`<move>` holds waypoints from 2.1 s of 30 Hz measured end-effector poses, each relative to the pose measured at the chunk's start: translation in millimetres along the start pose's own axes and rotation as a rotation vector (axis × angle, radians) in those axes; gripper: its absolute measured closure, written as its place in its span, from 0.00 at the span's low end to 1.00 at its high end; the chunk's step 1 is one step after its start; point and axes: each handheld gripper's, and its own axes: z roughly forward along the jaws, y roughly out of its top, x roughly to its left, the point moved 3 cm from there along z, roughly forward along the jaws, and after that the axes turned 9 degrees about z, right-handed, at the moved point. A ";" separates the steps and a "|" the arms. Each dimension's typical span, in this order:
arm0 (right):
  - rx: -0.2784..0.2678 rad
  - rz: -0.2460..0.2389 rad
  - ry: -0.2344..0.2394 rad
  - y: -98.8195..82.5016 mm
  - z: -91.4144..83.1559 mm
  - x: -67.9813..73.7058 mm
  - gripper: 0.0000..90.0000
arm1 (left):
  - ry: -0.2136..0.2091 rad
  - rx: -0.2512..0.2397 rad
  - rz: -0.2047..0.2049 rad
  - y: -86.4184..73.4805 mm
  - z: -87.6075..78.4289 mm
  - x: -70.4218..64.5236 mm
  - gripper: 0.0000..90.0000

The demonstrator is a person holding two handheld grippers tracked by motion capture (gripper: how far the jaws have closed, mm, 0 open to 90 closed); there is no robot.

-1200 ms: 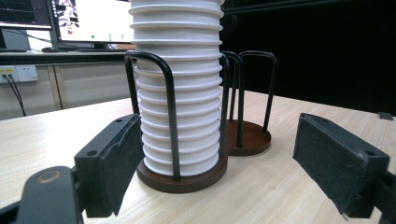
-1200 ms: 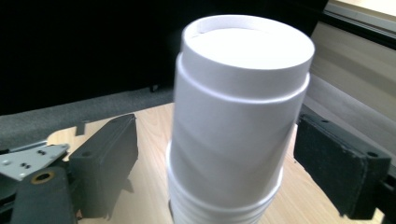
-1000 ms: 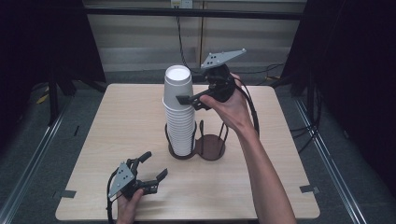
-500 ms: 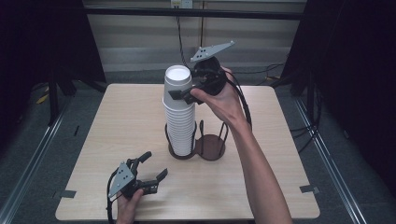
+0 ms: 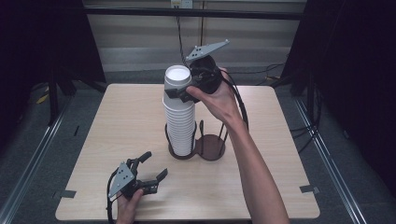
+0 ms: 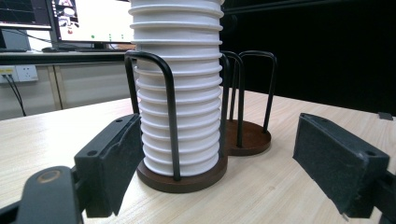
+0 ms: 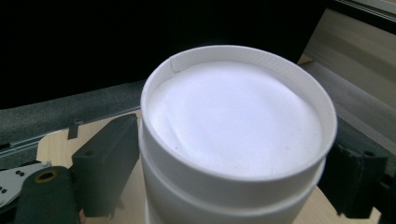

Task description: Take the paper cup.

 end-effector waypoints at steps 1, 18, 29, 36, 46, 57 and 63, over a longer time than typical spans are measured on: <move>0.000 0.001 -0.004 0.2 0.1 -0.1 0.19 | 0.000 -0.001 0.000 0.0 0.0 0.0 0.17; -0.017 0.012 -0.001 2.0 -1.5 -1.2 0.23 | 0.001 -0.001 0.001 0.0 0.0 0.0 0.17; -0.046 0.004 0.001 8.3 -8.2 1.1 0.23 | 0.001 0.000 0.002 0.1 0.0 0.1 0.17; -0.082 0.013 0.011 12.8 -14.2 2.0 0.24 | 0.001 -0.001 0.002 0.1 0.0 0.1 0.17; -0.143 0.021 0.013 17.1 -21.8 3.1 0.24 | 0.000 0.000 0.001 0.0 0.0 0.0 0.17; -0.217 0.030 0.024 22.0 -31.8 4.8 0.25 | 0.000 0.000 0.000 0.0 0.0 0.0 0.17; -0.252 0.038 0.030 23.8 -36.9 5.0 0.25 | 0.000 -0.001 0.000 0.0 0.0 0.0 0.17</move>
